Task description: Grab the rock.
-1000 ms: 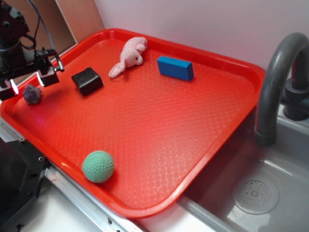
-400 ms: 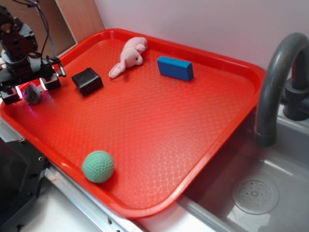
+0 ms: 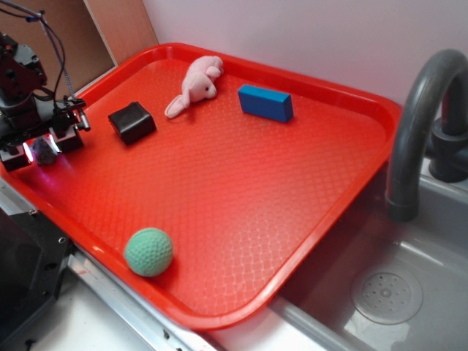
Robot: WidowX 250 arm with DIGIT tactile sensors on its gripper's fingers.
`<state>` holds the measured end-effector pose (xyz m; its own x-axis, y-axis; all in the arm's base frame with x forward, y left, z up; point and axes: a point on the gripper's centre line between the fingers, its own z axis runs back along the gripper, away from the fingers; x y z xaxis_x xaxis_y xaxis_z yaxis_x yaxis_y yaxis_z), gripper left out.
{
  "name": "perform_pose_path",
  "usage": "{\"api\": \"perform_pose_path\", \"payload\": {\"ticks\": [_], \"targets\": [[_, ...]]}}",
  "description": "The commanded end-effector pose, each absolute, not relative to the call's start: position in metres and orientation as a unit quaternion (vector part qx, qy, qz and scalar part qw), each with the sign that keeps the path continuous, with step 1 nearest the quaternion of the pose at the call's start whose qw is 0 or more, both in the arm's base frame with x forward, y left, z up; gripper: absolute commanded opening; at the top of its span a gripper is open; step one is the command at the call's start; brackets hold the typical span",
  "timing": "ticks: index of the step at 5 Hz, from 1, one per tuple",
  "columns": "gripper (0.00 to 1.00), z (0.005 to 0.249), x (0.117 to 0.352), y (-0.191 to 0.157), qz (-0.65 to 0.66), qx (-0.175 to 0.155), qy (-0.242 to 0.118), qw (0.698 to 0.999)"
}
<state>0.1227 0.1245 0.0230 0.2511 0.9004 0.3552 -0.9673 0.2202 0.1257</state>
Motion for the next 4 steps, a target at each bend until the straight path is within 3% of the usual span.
{"api": "perform_pose_path", "payload": {"ticks": [1, 2, 3, 4], "targets": [[0.00, 0.043, 0.127, 0.129, 0.616, 0.153, -0.135, 0.761], [0.00, 0.073, 0.148, 0.125, 0.571, 0.123, -0.136, 0.800], [0.00, 0.109, 0.172, 0.097, 0.483, 0.061, -0.144, 0.861], [0.00, 0.142, 0.191, 0.051, 0.383, -0.032, -0.101, 0.918]]}}
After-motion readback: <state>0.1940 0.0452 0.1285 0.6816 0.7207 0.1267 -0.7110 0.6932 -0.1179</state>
